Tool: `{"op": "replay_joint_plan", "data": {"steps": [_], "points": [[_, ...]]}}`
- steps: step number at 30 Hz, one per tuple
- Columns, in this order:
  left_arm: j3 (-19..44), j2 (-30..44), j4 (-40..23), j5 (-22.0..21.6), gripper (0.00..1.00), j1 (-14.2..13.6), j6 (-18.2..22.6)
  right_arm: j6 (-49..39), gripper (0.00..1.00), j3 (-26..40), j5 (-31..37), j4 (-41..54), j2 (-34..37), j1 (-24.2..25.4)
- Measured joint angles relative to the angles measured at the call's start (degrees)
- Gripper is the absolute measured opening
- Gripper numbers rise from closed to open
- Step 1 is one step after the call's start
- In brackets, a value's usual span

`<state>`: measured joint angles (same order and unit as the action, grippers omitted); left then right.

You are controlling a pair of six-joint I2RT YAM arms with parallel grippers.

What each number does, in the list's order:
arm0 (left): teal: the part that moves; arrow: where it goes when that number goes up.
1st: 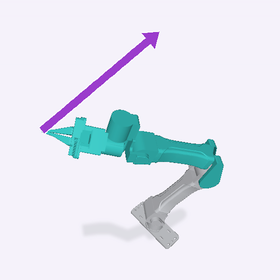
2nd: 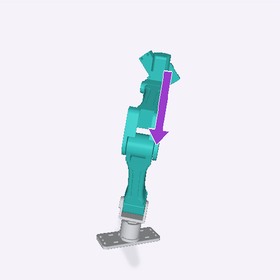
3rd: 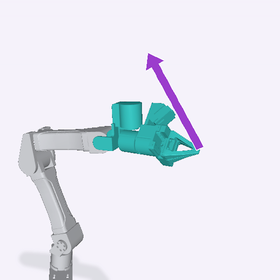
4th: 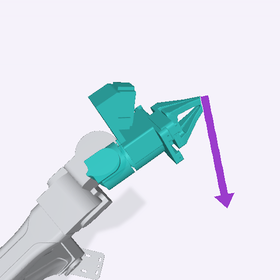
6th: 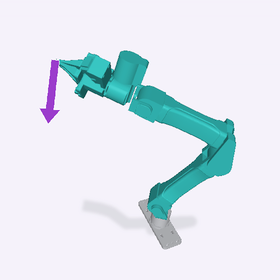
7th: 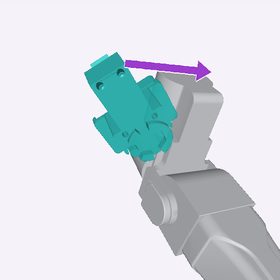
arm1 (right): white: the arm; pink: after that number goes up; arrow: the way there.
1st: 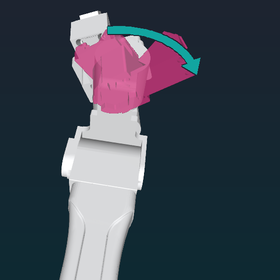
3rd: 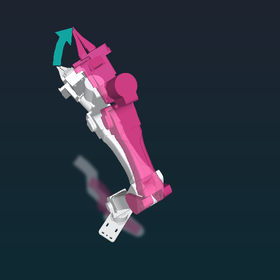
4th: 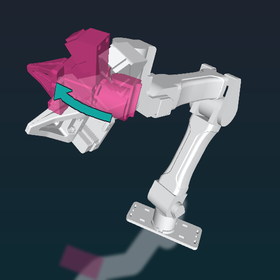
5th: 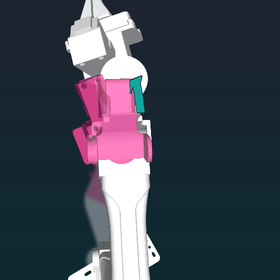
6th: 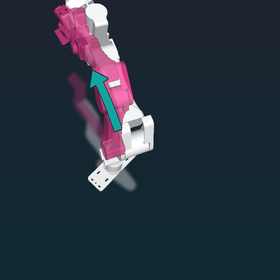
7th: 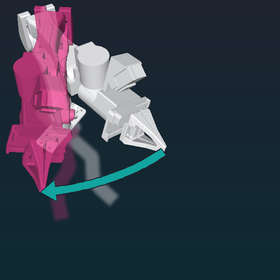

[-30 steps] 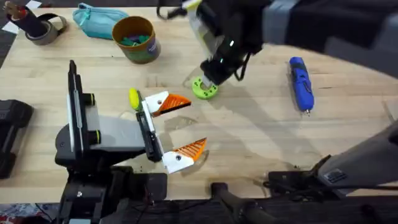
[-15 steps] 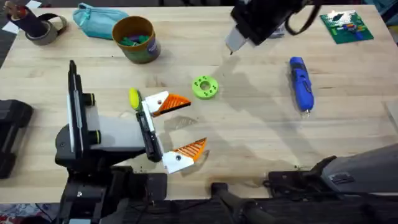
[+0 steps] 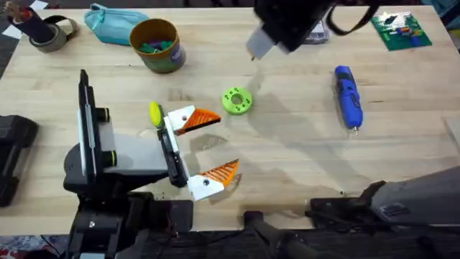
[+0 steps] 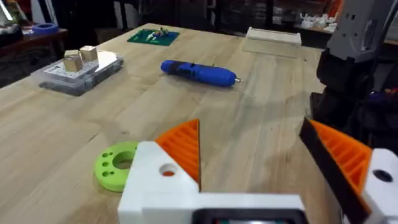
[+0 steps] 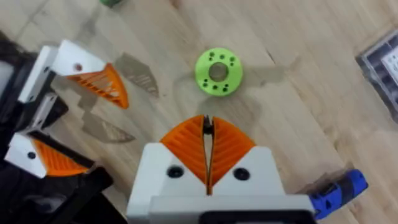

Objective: Pick up the gripper from the table and insert it into the empty holder that is missing its gripper. Then pick up a screw, insert it into the mounting hole, and use the screwdriver to tighten it. Finally, clean up the table by picking up the vegetable and placing it into the bucket.

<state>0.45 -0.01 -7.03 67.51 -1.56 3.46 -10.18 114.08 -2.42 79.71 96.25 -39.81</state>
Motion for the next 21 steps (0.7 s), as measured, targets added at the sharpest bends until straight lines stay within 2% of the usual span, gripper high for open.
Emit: {"op": "replay_joint_plan", "data": {"steps": [12, 21], "points": [[0.0, 0.0, 0.0, 0.0, 0.990, 0.0, 0.0, -2.8, 0.006, 0.0, 0.0, -1.1, 0.4, -12.5], [0.0, 0.0, 0.0, -0.1, 0.990, 0.0, 0.0, -3.7, 0.006, 0.0, 0.0, -4.8, 0.4, -18.2]]}}
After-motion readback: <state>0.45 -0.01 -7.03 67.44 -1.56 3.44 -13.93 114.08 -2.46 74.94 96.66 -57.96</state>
